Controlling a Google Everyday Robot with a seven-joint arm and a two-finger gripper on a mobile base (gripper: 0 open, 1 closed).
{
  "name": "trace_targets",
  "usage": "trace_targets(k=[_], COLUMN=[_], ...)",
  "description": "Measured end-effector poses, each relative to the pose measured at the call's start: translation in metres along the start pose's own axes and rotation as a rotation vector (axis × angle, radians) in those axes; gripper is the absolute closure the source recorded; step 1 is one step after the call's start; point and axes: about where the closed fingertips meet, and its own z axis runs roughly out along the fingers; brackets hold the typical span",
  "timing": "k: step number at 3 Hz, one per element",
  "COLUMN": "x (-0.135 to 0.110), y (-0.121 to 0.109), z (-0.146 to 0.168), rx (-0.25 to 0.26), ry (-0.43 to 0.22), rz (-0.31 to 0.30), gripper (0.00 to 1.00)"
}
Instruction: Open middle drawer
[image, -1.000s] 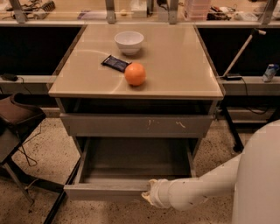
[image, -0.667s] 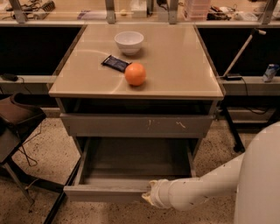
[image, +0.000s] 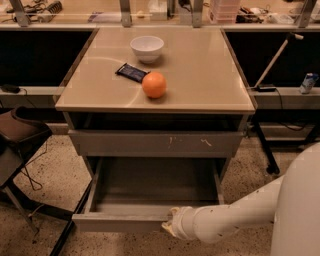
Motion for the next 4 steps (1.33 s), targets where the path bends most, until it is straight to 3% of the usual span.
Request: trace_targets(k=[2, 4], x=[0.0079, 0.0055], y=[0.0153, 0.0146], z=[-0.0032, -0.0055], rx=[-0.021, -0.021], ry=[-0.012, -0.012], rz=[-0.016, -0.016], gripper=[1.0, 1.0])
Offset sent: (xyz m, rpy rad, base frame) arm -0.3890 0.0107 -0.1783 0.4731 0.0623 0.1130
